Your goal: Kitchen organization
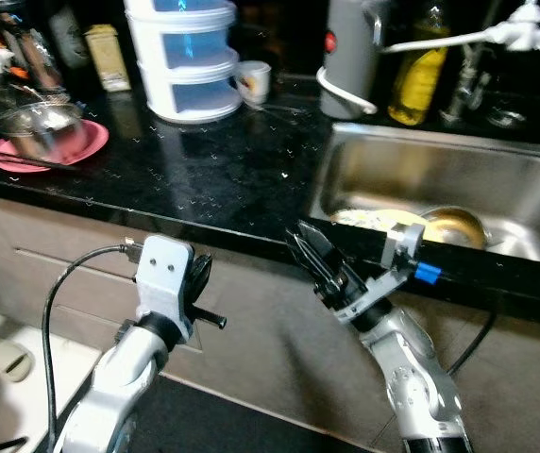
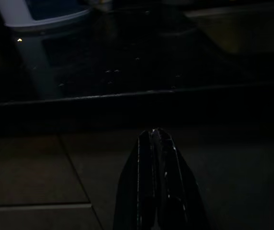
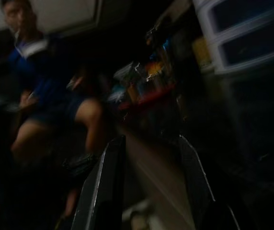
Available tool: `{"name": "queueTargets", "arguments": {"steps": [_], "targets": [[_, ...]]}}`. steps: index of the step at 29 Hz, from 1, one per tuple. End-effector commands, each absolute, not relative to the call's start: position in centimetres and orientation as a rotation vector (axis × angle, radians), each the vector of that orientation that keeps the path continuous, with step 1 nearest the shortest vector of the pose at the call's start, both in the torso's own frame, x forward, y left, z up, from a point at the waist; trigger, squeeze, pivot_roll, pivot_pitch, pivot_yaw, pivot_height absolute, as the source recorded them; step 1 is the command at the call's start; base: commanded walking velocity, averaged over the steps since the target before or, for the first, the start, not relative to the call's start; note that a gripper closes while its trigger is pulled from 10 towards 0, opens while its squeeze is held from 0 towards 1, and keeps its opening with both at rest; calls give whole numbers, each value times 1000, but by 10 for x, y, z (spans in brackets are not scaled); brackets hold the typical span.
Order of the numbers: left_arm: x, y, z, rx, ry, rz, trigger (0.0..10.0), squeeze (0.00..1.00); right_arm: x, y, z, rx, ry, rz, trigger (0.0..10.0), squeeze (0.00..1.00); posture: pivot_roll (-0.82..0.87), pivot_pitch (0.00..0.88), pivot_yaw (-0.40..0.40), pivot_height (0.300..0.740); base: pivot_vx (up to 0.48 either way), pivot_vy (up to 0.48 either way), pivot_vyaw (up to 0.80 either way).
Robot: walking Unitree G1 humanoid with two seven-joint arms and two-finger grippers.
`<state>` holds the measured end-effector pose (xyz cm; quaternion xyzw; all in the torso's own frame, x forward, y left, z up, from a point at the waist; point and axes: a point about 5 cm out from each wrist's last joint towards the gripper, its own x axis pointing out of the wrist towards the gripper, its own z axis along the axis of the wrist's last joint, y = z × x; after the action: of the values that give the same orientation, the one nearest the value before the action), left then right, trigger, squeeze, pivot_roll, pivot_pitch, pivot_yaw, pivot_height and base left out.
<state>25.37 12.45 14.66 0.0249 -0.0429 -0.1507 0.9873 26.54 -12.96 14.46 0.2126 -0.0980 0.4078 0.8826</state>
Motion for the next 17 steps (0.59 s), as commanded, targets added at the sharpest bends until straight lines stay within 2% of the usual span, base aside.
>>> {"name": "queueTargets", "arguments": {"steps": [1, 8, 17], "targets": [[251, 127, 131, 80, -42, -290, 10000, 0, 256, -118, 144, 441, -180, 951, 10000, 0, 42, 0, -22, 740, 0, 0, 0], [244, 127, 108, 149, 3, -316, 10000, 0, 252, -119, 126, 396, -99, 918, 10000, 0, 40, 0, -21, 740, 0, 0, 0], [243, 124, 97, 153, 19, -330, 10000, 0, 252, -122, 123, 435, -81, 888, 10000, 0, 34, 0, -17, 740, 0, 0, 0]]}}
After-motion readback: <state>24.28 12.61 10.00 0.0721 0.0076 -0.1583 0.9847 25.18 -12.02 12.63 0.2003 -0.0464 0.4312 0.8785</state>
